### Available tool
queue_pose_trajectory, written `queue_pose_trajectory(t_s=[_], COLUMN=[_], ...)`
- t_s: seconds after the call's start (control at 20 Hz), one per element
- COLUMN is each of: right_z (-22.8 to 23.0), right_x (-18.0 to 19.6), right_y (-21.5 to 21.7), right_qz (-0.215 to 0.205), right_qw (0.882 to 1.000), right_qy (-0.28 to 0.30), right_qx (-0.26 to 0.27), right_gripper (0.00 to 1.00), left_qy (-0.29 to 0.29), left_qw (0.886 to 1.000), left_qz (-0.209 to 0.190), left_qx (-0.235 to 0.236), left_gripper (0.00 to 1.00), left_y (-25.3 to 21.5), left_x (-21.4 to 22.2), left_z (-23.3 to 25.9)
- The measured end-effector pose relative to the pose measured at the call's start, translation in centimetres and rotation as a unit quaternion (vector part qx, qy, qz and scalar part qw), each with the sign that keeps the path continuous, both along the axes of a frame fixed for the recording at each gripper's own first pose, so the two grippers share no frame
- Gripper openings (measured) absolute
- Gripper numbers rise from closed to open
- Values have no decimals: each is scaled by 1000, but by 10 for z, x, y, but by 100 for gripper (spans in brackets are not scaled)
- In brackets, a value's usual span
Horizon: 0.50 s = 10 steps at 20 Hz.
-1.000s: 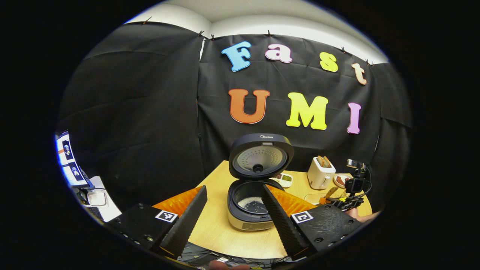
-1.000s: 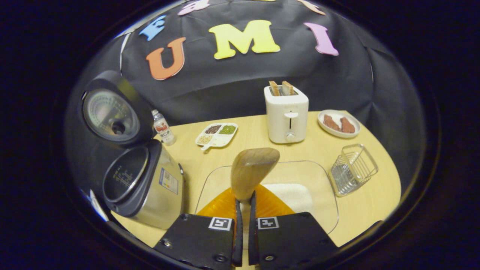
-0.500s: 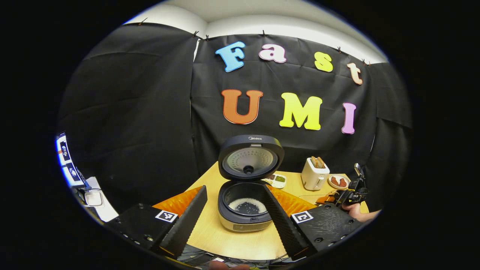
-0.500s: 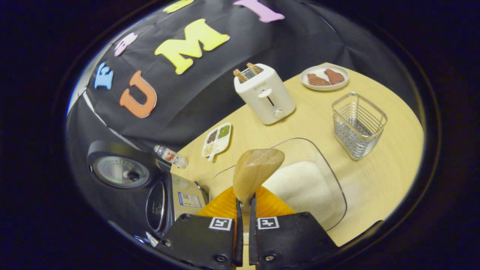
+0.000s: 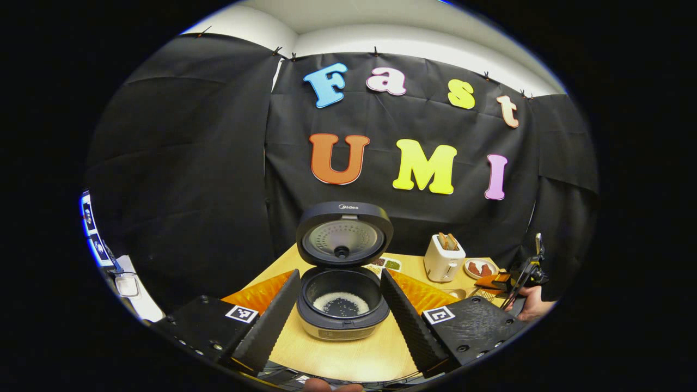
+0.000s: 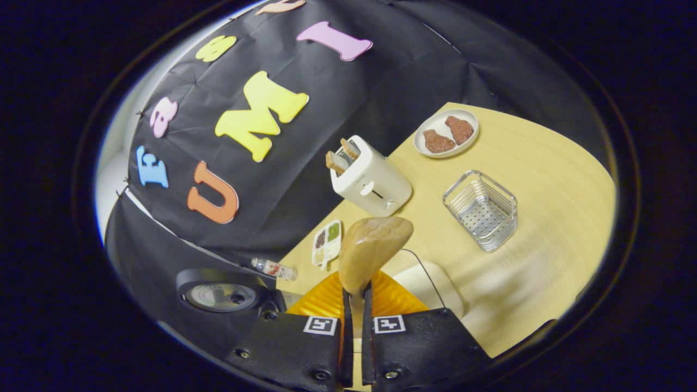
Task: Close the left gripper, press the button to open the rice cooker; take a wooden spoon from the chopstick holder with the right hand, scoop a spoonful of rice and pour it into the rice cooker, then put the wooden spoon back into the chopstick holder.
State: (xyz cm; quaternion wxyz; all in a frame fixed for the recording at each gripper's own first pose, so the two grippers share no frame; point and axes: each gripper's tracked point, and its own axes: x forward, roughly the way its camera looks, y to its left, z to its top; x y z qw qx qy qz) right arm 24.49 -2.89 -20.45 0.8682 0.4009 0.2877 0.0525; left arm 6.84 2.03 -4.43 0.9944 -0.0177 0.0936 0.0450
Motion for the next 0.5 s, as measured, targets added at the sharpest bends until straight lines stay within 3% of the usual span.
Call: queue_pose_trajectory(t_s=[0.2, 0.5], right_z=[46, 102], right_x=[-5, -9], right_y=[39, 154], right_qz=[37, 134], right_qw=[998, 988], right_qy=[-22, -56], right_qx=[35, 43], right_gripper=[11, 11], left_qy=[-11, -22], left_qw=[1000, 1000], left_qz=[0, 17], left_qx=[-3, -3], left_gripper=[95, 95], left_y=[-3, 19], left_x=[0, -13], left_z=[2, 3])
